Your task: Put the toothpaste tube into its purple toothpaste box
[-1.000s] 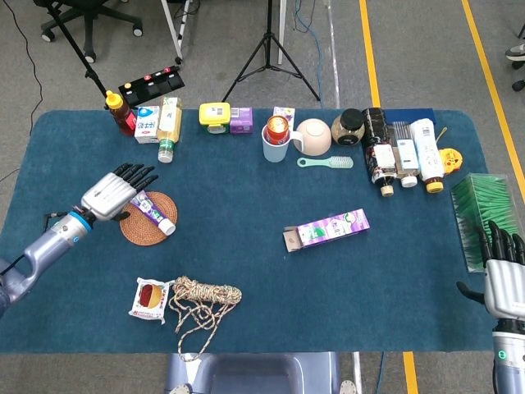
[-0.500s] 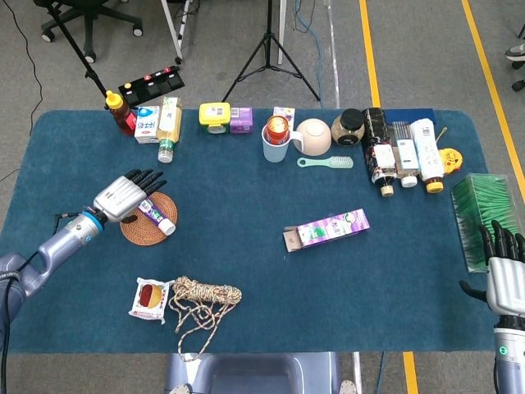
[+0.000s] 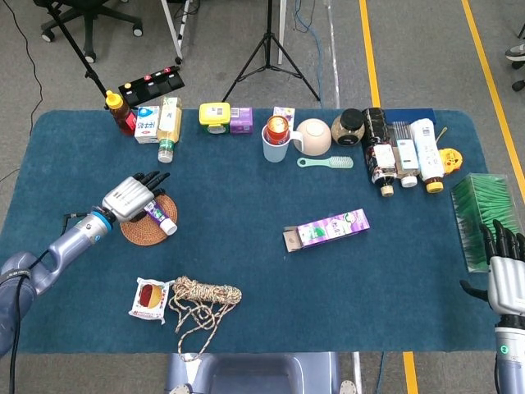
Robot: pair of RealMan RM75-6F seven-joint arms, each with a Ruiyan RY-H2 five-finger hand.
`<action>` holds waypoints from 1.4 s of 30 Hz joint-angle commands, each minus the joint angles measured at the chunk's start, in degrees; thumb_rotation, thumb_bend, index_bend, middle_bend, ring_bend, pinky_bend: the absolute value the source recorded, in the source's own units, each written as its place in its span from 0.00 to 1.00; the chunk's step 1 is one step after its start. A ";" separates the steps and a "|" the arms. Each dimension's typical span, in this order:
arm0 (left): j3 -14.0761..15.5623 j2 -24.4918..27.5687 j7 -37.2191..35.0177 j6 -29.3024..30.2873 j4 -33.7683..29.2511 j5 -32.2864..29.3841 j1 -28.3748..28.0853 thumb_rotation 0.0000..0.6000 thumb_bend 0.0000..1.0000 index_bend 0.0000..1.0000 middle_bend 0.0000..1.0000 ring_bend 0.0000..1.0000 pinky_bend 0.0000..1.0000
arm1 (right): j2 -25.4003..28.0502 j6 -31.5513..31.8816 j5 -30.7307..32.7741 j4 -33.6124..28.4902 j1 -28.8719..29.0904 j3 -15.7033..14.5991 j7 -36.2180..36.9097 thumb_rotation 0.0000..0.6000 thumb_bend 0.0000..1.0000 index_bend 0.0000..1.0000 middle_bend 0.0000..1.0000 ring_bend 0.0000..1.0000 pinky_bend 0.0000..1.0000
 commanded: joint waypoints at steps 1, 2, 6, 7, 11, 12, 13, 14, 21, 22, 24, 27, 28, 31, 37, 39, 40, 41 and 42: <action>0.31 -0.14 0.26 -0.24 -0.15 -0.19 -0.11 1.00 0.31 0.26 0.01 0.04 0.24 | 0.09 0.04 0.02 -0.10 -0.04 -0.01 0.18 1.00 0.00 0.00 0.00 0.00 0.01; 0.41 -0.19 0.35 -0.27 -0.15 -0.24 -0.14 1.00 0.31 0.26 0.01 0.04 0.24 | 0.11 0.03 0.03 -0.13 -0.04 -0.02 0.22 1.00 0.00 0.00 0.00 0.00 0.01; 0.77 -0.61 0.46 -0.24 0.00 -0.51 -0.22 1.00 0.31 0.27 0.02 0.05 0.24 | 0.19 -0.18 0.14 -0.24 0.03 -0.08 0.34 1.00 0.00 0.00 0.00 0.00 0.01; 0.81 -0.70 0.46 -0.23 0.06 -0.60 -0.24 1.00 0.31 0.28 0.02 0.06 0.24 | 0.20 -0.21 0.14 -0.26 0.03 -0.11 0.38 1.00 0.00 0.00 0.00 0.00 0.01; 0.87 -1.26 0.61 -0.01 0.46 -0.98 -0.36 1.00 0.31 0.31 0.05 0.08 0.25 | 0.26 -0.36 0.04 -0.35 0.10 -0.24 0.58 1.00 0.00 0.00 0.00 0.00 0.01; 0.84 -1.43 0.66 0.14 0.57 -1.09 -0.37 1.00 0.31 0.32 0.07 0.10 0.25 | 0.28 -0.40 0.05 -0.36 0.11 -0.26 0.64 1.00 0.00 0.00 0.00 0.00 0.01; 0.83 -1.59 0.75 0.28 0.71 -1.16 -0.36 1.00 0.31 0.34 0.09 0.11 0.26 | 0.29 -0.44 0.06 -0.37 0.12 -0.27 0.69 1.00 0.00 0.00 0.00 0.00 0.01; 0.86 -1.82 0.93 0.47 0.91 -1.21 -0.35 1.00 0.31 0.37 0.13 0.14 0.27 | 0.32 -0.48 0.06 -0.40 0.13 -0.30 0.76 1.00 0.00 0.00 0.00 0.00 0.01; 0.91 -3.00 1.19 1.86 1.99 -1.67 0.17 1.00 0.31 0.53 0.32 0.28 0.36 | 0.56 -0.37 -0.17 -0.63 0.09 -0.41 1.19 1.00 0.00 0.00 0.00 0.00 0.01; 0.88 -3.09 1.20 2.39 2.18 -1.70 0.25 1.00 0.31 0.55 0.34 0.30 0.38 | 0.59 -0.35 -0.22 -0.68 0.08 -0.44 1.25 1.00 0.00 0.00 0.00 0.00 0.01; 0.79 -3.19 1.14 3.59 2.50 -1.75 0.44 1.00 0.32 0.59 0.39 0.35 0.43 | 0.63 -0.32 -0.30 -0.72 0.08 -0.48 1.32 1.00 0.00 0.00 0.00 0.00 0.01; 0.53 -3.23 1.12 4.91 3.04 -2.06 0.75 1.00 0.33 0.62 0.43 0.39 0.47 | 0.67 -0.27 -0.43 -0.81 0.06 -0.58 1.35 1.00 0.00 0.00 0.00 0.00 0.01; 0.48 -3.20 1.09 5.09 3.06 -2.13 0.78 1.00 0.33 0.63 0.44 0.39 0.47 | 0.67 -0.29 -0.43 -0.82 0.06 -0.60 1.34 1.00 0.00 0.00 0.00 0.00 0.01; 0.25 -2.40 0.78 5.64 2.50 -2.50 0.80 1.00 0.33 0.64 0.45 0.40 0.50 | 0.64 -0.40 -0.47 -0.86 0.11 -0.73 1.22 1.00 0.00 0.00 0.00 0.00 0.01; -0.50 -0.28 1.18 6.35 -0.17 -3.47 0.83 1.00 0.33 0.64 0.45 0.40 0.51 | 0.28 -0.60 -0.76 -0.64 0.31 -1.00 0.77 1.00 0.00 0.00 0.00 0.00 0.01; -0.89 1.13 1.32 6.14 -2.52 -4.07 0.83 1.00 0.33 0.64 0.45 0.40 0.51 | 0.07 -0.76 -1.36 -0.29 0.55 -1.20 0.89 1.00 0.00 0.00 0.00 0.00 0.01; -1.08 1.98 1.57 5.72 -3.85 -4.41 0.75 1.00 0.33 0.64 0.45 0.40 0.51 | 0.02 -0.94 -1.85 -0.08 0.77 -1.33 0.98 1.00 0.00 0.00 0.00 0.00 0.01; -1.28 3.36 2.35 5.18 -6.06 -4.77 0.58 1.00 0.33 0.64 0.45 0.40 0.51 | 0.04 -1.32 -2.44 0.25 1.10 -1.51 1.07 1.00 0.00 0.00 0.00 0.00 0.01; -1.49 4.51 3.22 4.91 -7.92 -5.07 0.48 1.00 0.33 0.64 0.45 0.40 0.51 | 0.23 -1.78 -3.03 0.43 1.45 -1.70 1.12 1.00 0.00 0.00 0.00 0.00 0.01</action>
